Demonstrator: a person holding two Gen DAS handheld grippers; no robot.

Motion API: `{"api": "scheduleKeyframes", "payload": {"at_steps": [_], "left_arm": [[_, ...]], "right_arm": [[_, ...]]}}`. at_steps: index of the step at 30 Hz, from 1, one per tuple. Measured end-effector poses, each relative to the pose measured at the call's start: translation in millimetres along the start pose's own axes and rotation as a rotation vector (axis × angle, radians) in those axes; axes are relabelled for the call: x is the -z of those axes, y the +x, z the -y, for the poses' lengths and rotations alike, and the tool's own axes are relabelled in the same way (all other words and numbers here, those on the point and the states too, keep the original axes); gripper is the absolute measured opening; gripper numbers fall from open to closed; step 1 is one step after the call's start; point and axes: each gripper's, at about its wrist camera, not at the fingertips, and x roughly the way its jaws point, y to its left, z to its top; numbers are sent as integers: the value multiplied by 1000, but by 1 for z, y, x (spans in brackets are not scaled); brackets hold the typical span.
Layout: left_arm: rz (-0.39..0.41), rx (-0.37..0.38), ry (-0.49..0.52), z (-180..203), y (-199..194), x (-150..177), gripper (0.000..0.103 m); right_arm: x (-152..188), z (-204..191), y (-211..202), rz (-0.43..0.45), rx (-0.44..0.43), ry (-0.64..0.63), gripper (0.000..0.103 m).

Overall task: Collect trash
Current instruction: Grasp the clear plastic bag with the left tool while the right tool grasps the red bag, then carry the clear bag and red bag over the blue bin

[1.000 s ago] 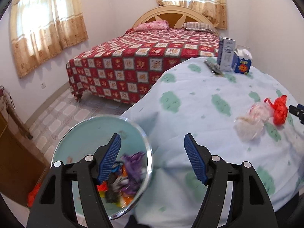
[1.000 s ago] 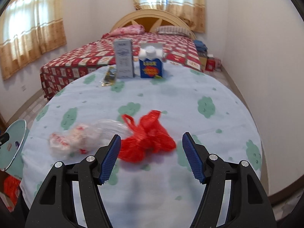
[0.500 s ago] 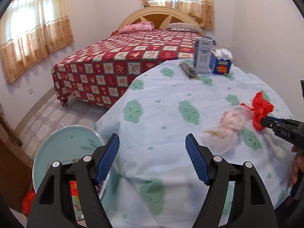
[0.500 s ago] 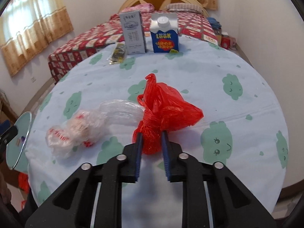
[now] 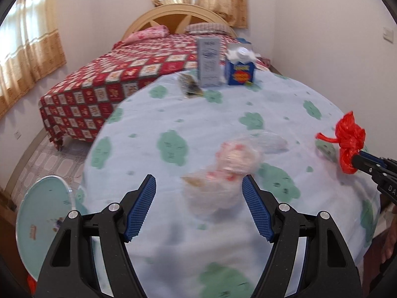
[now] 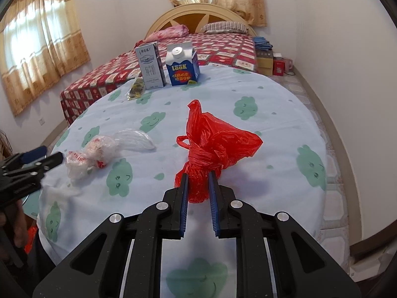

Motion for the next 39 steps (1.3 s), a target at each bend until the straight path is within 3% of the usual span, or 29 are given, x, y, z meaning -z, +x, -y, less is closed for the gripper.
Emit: {"api": "scheduleKeyframes", "payload": {"at_steps": [3,5,7,10,20,39], "left_arm": [[-33,7,25,11,12,3,67],[-63,24,36,13,19,4,34],[-85,44,30,9,22,6,24],[-76,39,24,1,16,7,20],[0,-21,-21,-56,-31,12,19],[52,-134,-84,-134,-76,30,19]], "right_arm": [[1,0,0,4,-23,4,17],[2,-5,1,4,-41,-1,17],[2,-9,2,4,-44,-11,17],[3,-16,3,3,-56,-23,17],[-7,-53,5,16,-82,-79,17],[-24,-130,16,4,-151,-183,17]]}}
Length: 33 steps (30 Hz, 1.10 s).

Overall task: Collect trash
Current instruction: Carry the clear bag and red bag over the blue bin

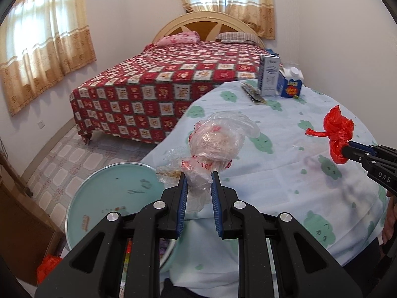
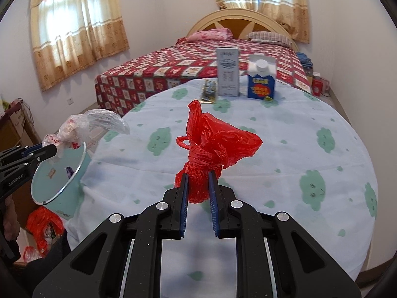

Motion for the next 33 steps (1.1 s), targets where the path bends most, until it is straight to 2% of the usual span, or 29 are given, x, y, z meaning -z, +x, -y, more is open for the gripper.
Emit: {"api": "scheduleKeyframes", "payload": {"at_steps": [12,33], "left_arm": [[10,-50,-51,-39,-15,10,19],[36,-63,-90,-63,-34,16,19]], "right_arm": [[-10,-39,5,-8,-29,-64,17],[-15,-84,7,-10,-51,-139,17]]}}
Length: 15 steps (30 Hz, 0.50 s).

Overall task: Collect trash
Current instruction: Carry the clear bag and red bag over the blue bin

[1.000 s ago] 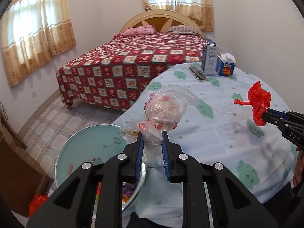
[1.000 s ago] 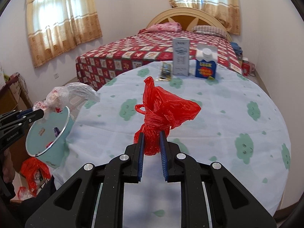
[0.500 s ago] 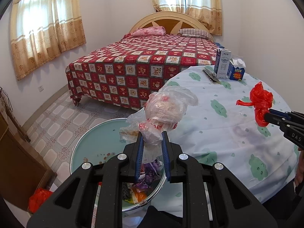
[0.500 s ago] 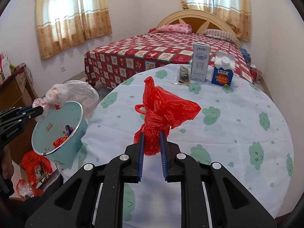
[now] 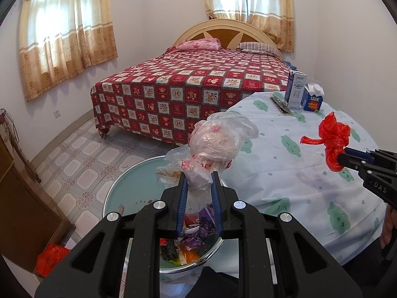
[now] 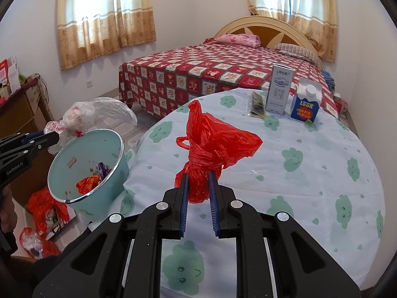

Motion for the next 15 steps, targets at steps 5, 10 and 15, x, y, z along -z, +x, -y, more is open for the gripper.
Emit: {"api": "scheduleKeyframes", "payload": {"at_steps": [5,10,15], "left_arm": [[0,-7,-9,-5,-2,2,19],[0,-15,-17,-10,-4,3,19],[0,-25,-27,-16,-4,4,19]], "right_arm": [[-1,-8,3,-5,-5,-14,17],[-3,-13,7,-8,-13,-26,17],[-7,-20,10,-10,-20,-37,17]]}}
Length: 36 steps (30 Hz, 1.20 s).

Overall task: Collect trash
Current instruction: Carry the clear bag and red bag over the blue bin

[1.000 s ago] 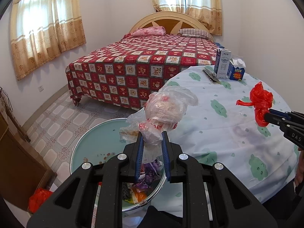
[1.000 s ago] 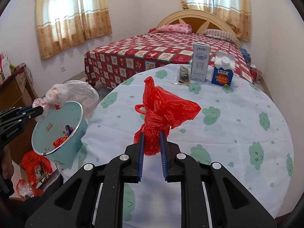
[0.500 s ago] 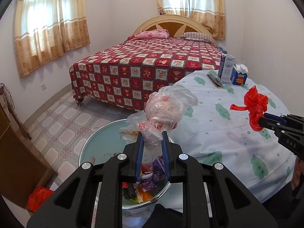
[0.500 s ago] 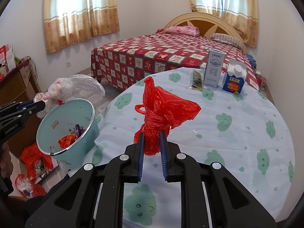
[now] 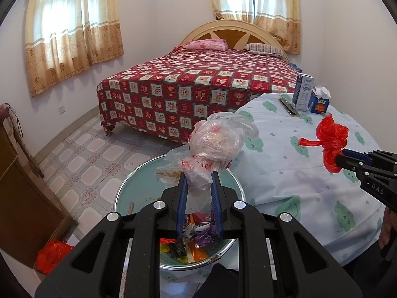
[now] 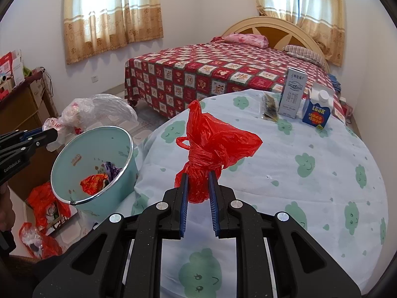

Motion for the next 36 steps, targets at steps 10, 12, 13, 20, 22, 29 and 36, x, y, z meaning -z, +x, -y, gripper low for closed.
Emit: {"api": "scheduleKeyframes", "payload": {"at_steps": [10,12,13,20,22,29,36], "left_arm": [[-5,-26,-20,-12,3,2,19],[-5,-34,-27,-16,3,3,19],[-6,-39,-31,-18,3,3,19],[-12,-59,-50,-31,5,5,19],[-11,-65,-53,-34,4,5,19],[-12,-87,-66,-44,3,6,19],[-20,-105,-82,-55,3,9,19]], "right_arm": [[-8,-14,5,0,-11,-25,17],[-10,-16,6,-1,-12,-30,17],[-10,-17,7,-2,-13,-31,17],[-19,-28,11,-1,-24,-57,17],[-21,-32,12,-1,-30,-65,17],[-28,-48,19,-7,-49,-99,17],[-33,-61,25,-11,-66,-123,17]]}}
